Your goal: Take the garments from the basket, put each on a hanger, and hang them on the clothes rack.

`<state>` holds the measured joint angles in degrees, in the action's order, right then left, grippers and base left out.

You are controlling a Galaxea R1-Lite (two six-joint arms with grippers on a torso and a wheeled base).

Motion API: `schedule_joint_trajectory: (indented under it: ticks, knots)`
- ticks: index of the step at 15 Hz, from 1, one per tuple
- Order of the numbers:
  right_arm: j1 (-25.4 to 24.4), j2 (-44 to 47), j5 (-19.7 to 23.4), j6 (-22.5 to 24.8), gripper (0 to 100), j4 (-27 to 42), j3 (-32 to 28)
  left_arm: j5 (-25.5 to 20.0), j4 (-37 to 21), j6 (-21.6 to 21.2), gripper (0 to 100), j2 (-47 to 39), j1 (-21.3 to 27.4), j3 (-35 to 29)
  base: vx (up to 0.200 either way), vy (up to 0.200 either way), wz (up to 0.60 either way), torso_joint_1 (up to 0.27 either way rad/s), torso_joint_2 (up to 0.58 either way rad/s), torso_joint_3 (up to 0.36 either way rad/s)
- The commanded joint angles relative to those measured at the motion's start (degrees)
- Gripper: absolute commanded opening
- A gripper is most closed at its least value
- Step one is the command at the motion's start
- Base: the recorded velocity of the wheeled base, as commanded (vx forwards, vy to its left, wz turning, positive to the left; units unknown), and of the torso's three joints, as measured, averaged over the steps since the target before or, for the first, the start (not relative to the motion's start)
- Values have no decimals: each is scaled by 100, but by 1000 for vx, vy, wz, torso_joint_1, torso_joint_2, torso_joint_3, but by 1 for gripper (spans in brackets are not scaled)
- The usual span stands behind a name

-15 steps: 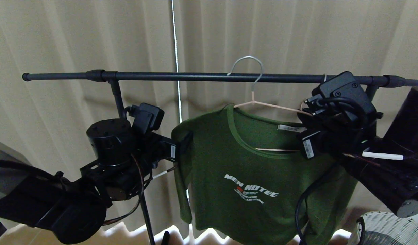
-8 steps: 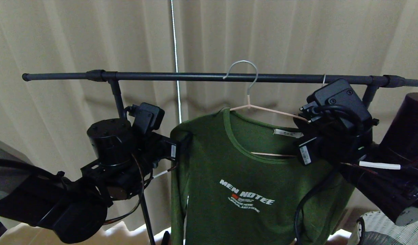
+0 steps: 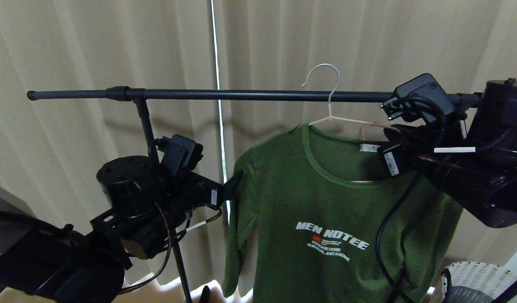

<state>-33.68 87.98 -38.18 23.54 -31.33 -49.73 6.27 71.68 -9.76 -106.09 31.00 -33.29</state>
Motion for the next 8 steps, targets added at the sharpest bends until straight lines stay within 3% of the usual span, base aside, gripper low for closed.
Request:
schedule_joint_trajectory:
  ticks: [1, 8]
  knots:
    - [178, 88, -5, 1, 0, 48, -169, -117, -23, 1, 100, 247, -6, 183, 0, 0, 0, 0, 0, 0]
    - [775, 712, -682, 19, 0, 136, -740, -170, 13, 18, 100, 572, -6, 552, 0, 0, 0, 0, 0, 0]
